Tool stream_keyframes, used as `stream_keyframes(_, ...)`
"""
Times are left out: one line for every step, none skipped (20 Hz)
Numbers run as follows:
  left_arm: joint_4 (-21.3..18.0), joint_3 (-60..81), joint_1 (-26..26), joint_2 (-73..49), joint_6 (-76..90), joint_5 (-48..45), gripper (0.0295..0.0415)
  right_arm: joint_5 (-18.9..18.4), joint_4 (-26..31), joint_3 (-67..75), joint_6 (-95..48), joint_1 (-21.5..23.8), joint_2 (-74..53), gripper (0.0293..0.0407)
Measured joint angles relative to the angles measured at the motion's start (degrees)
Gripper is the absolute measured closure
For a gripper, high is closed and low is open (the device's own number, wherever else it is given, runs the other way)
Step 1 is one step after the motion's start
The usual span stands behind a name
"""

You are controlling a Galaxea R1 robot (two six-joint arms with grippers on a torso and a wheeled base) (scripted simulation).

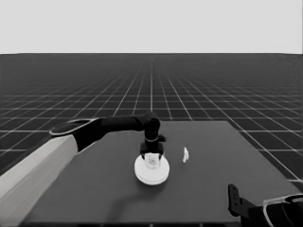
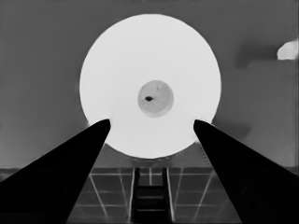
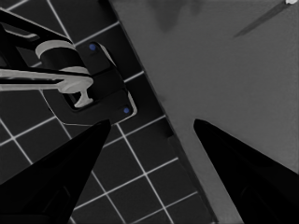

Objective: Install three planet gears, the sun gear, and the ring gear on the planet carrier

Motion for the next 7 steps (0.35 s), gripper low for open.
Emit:
stream_keyframes(0.0, 0.0, 0.0, 0.0, -0.2, 0.0, 0.0326, 0.0, 0.0, 0.0, 0.0, 0.0, 0.0, 0.0315)
stream_keyframes(-0.1, 0.0, 0.0, 0.0, -0.3, 0.0, 0.0326, 0.0, 0.0, 0.0, 0.0, 0.0, 0.0, 0.0315)
stream_keyframes(3.8, 25.4, -5.0, -15.3, 27.3, -19.9, 0.0302, -16.9, 23.7, -12.6, 26.6, 18.2, 15.7, 0.0303)
stream_keyframes(6.1, 45.0, -10.5, -38.1, 54.8, -32.1, 0.0297, -18.4, 32.2, -31.4, 37.1, 26.1, 30.1, 0.0308)
stream_keyframes(7.4, 56.2, -13.7, -54.0, 72.7, -39.3, 0.0309, -19.0, 34.4, -45.8, 39.2, 27.3, 37.8, 0.0311)
stream_keyframes(8.2, 63.0, -15.5, -62.9, 83.3, -43.5, 0.0318, -19.5, 35.4, -55.7, 39.4, 27.5, 42.5, 0.0314)
stream_keyframes(8.7, 67.0, -16.5, -68.0, 89.5, -45.9, 0.0322, -19.8, 35.9, -62.4, 39.1, 27.5, 45.6, 0.0315)
